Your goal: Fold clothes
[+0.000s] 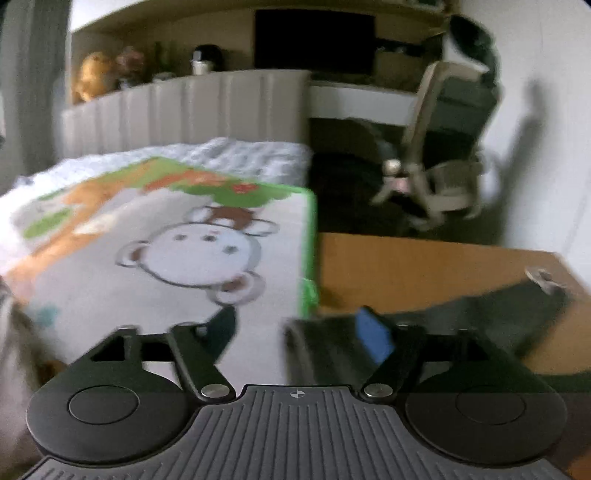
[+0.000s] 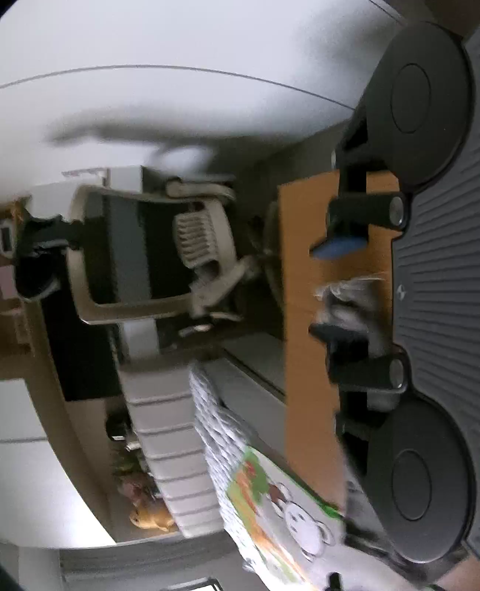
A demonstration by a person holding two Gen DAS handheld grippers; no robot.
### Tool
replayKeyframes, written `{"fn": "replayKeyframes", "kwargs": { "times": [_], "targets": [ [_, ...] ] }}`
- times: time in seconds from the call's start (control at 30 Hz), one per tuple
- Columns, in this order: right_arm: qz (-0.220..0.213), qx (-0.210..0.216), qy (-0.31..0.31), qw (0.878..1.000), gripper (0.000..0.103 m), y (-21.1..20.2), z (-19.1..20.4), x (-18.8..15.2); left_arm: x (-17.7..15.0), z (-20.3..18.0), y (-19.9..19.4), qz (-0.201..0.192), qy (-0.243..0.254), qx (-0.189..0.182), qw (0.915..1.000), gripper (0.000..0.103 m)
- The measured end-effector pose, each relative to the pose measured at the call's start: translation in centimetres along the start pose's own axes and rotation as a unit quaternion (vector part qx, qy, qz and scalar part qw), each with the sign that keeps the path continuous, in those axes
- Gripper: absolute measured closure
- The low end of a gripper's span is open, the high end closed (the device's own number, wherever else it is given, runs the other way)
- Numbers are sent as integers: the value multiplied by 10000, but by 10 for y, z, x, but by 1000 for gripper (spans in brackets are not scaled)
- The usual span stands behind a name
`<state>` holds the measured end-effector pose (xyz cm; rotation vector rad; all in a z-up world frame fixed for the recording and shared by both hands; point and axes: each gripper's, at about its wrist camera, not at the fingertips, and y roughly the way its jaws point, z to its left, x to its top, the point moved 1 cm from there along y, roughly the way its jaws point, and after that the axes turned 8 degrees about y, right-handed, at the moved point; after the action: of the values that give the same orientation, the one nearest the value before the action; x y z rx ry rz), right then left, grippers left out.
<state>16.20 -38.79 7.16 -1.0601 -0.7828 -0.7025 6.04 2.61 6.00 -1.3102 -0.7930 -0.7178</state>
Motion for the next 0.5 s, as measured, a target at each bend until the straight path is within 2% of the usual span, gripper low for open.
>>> {"fn": "replayKeyframes", "kwargs": {
  "times": [0.1, 0.17, 0.2, 0.3, 0.4, 0.5],
  "targets": [
    [462, 206, 119, 9986, 56, -10, -6, -25, -11, -32, -5, 166, 228, -878, 9957, 9],
    [852, 479, 267, 9949, 56, -20, -3, -46, -23, -54, 1, 509, 348, -1429, 9878, 9],
    [1092, 615, 287, 9917, 56, -23, 3, -59, -30, -63, 7, 730, 400, -1588, 9838, 9],
    [1645, 508, 217, 9848, 53, -25, 17, -95, -50, -74, 28, 1221, 366, -1896, 9736, 7],
    [1499, 262, 144, 9882, 52, -19, 22, -104, -47, -67, 38, 1152, 268, -2048, 9716, 5],
    [1368, 101, -118, 9905, 52, 7, 24, -90, -36, -57, 58, 1158, -239, -2105, 9704, 4]
  ]
}}
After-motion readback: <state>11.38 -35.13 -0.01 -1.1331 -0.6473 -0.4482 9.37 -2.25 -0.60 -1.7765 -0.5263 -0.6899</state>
